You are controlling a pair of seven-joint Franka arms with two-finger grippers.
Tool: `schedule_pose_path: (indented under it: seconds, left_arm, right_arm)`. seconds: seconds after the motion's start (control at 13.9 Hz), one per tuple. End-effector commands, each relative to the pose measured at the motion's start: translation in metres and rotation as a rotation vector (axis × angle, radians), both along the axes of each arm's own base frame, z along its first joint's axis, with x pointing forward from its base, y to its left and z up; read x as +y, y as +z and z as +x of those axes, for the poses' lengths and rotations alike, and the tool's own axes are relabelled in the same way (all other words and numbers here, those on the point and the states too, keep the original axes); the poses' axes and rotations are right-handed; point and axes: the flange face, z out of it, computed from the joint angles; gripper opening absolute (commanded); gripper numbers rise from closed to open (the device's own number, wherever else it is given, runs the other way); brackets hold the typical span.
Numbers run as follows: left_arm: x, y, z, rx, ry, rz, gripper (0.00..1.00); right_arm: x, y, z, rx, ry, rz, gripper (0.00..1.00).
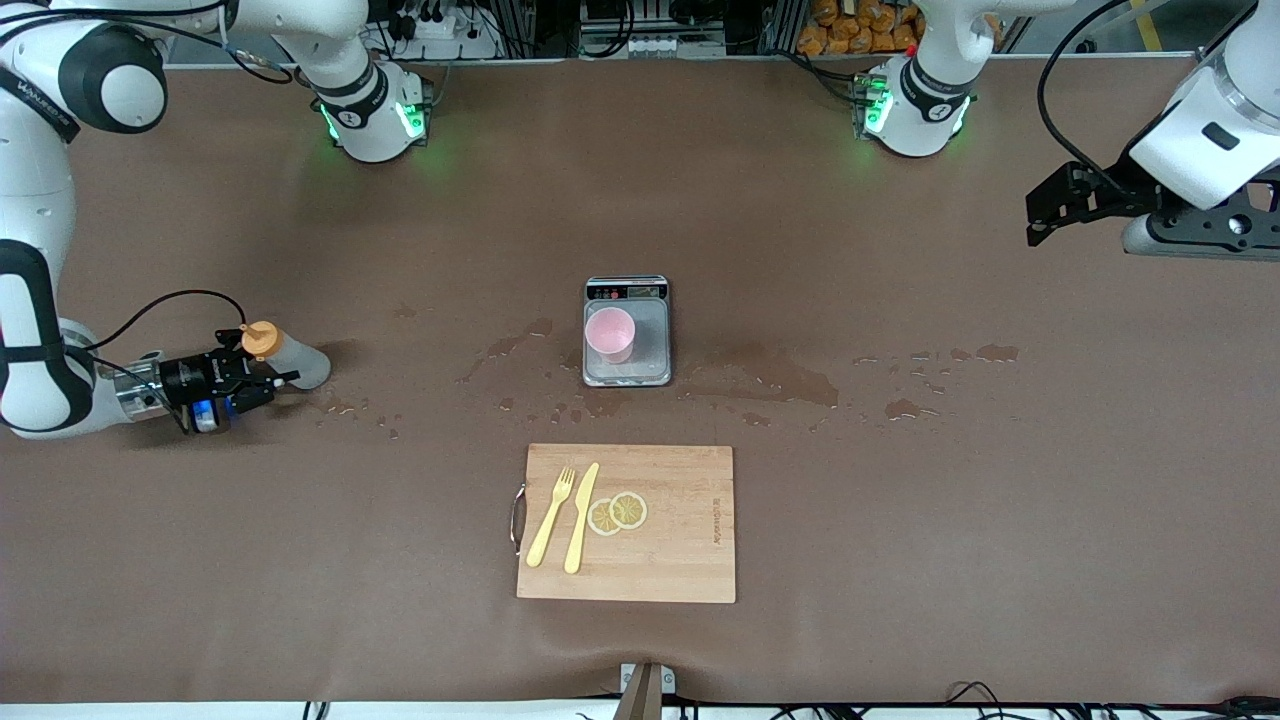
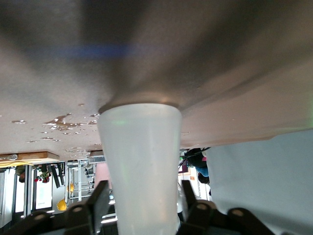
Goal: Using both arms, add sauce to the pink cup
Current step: 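Carry the bottle back to its spot with the right gripper, then set the bottle upright and open the right gripper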
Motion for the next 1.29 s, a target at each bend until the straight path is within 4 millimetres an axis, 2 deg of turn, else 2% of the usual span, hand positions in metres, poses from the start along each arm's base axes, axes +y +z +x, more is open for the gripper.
schedule_pose_path:
  seconds: [0.0, 0.07, 0.22, 0.43, 0.57, 0.65, 0.72, 0.79, 0.86, 1.0, 1.08, 1.15, 1.22]
  left_arm:
    - [-0.002, 0.004, -0.004, -0.011, -0.007, -0.005, 1.00]
    - [0.000, 0.004, -0.003, -0.012, -0.003, -0.004, 1.00]
    - [0.005, 0.003, -0.001, -0.010, 0.003, -0.002, 1.00]
    - [0.006, 0.003, -0.001, -0.011, 0.006, -0.004, 1.00]
    - [0.007, 0.001, 0.000, -0.009, 0.007, -0.005, 1.00]
    - [0.012, 0.001, 0.001, -0.008, 0.016, -0.005, 1.00]
    - [0.025, 0.000, 0.003, -0.006, 0.039, -0.006, 1.00]
    - [0.040, -0.003, 0.005, 0.003, 0.063, -0.008, 1.00]
    - [0.047, -0.005, 0.004, 0.020, 0.079, -0.007, 1.00]
    - [0.060, -0.009, 0.000, 0.061, 0.105, -0.002, 1.00]
    - [0.059, -0.006, -0.001, 0.058, 0.094, 0.003, 1.00]
    - [0.058, -0.006, -0.001, 0.054, 0.089, 0.010, 1.00]
    - [0.059, -0.005, -0.001, 0.049, 0.087, 0.023, 1.00]
  right_arm:
    - [-0.010, 0.031, 0.018, -0.037, 0.029, -0.047, 1.00]
    - [-0.016, 0.050, 0.027, -0.032, 0.036, -0.086, 1.00]
    - [-0.028, 0.108, 0.052, -0.049, 0.087, -0.170, 1.00]
    - [-0.034, 0.157, 0.069, -0.119, 0.131, -0.251, 1.00]
    - [-0.023, 0.190, 0.077, -0.166, 0.147, -0.279, 1.00]
    - [-0.017, 0.208, 0.082, -0.194, 0.160, -0.302, 1.00]
    - [-0.009, 0.227, 0.087, -0.225, 0.180, -0.330, 1.00]
    - [0.009, 0.250, 0.093, -0.260, 0.209, -0.348, 1.00]
    - [0.028, 0.278, 0.096, -0.298, 0.239, -0.375, 1.00]
    - [0.095, 0.335, 0.102, -0.370, 0.368, -0.480, 1.00]
    - [0.131, 0.356, 0.103, -0.405, 0.431, -0.524, 1.00]
    - [0.169, 0.364, 0.104, -0.425, 0.495, -0.548, 1.00]
    - [0.196, 0.373, 0.104, -0.452, 0.536, -0.556, 1.00]
